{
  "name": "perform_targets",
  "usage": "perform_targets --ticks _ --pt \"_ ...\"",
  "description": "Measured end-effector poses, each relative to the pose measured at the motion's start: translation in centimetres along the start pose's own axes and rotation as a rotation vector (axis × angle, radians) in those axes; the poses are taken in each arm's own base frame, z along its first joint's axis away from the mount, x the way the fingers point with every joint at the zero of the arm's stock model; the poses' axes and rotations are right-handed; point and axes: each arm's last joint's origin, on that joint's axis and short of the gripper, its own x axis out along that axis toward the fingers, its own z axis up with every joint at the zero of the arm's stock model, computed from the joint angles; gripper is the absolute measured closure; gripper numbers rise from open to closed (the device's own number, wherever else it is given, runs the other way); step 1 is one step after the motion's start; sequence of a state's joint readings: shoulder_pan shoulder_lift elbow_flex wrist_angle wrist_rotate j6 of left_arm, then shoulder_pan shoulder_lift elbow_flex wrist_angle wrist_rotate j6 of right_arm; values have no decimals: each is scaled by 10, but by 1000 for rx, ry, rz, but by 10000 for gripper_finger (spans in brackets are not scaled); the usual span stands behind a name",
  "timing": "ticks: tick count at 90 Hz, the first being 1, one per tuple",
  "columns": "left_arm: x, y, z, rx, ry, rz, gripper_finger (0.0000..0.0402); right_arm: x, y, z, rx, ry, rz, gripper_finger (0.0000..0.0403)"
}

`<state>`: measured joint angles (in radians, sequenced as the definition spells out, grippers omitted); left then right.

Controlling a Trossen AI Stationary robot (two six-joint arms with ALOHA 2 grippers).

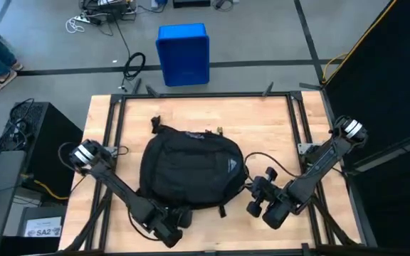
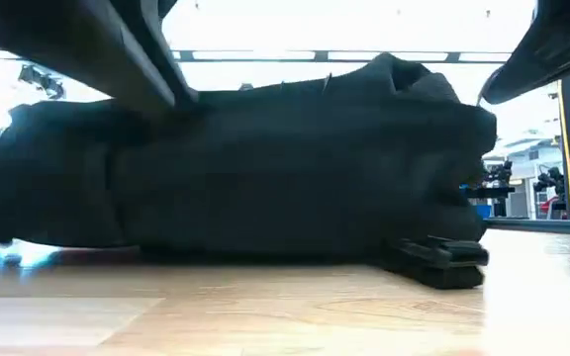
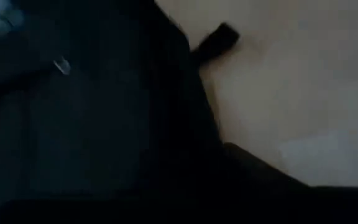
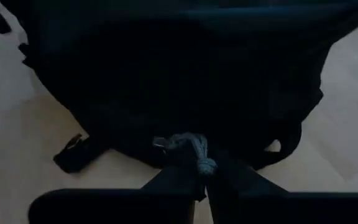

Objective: Unpack backpack
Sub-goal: Close the backpack

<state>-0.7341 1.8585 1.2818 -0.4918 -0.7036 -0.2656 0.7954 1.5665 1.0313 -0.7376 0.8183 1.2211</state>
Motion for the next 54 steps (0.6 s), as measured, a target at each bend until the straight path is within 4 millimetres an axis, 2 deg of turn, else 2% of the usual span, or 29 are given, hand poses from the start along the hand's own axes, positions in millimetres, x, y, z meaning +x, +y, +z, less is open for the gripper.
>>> perform_targets --ticks 15,26,40,47,54 --pt "-1 0 3 5 2 -10 231 0 1 0 -2 -3 10 403" --pt "-7 0 21 -19 -100 -6 183 0 3 1 1 -7 20 403" --pt "-12 2 50 16 -311 10 142 1 4 2 5 -11 28 403" --pt "-7 5 58 32 -373 32 130 1 4 2 0 -12 30 403" --pt "7 9 62 18 -391 59 119 1 4 3 -3 -13 32 403"
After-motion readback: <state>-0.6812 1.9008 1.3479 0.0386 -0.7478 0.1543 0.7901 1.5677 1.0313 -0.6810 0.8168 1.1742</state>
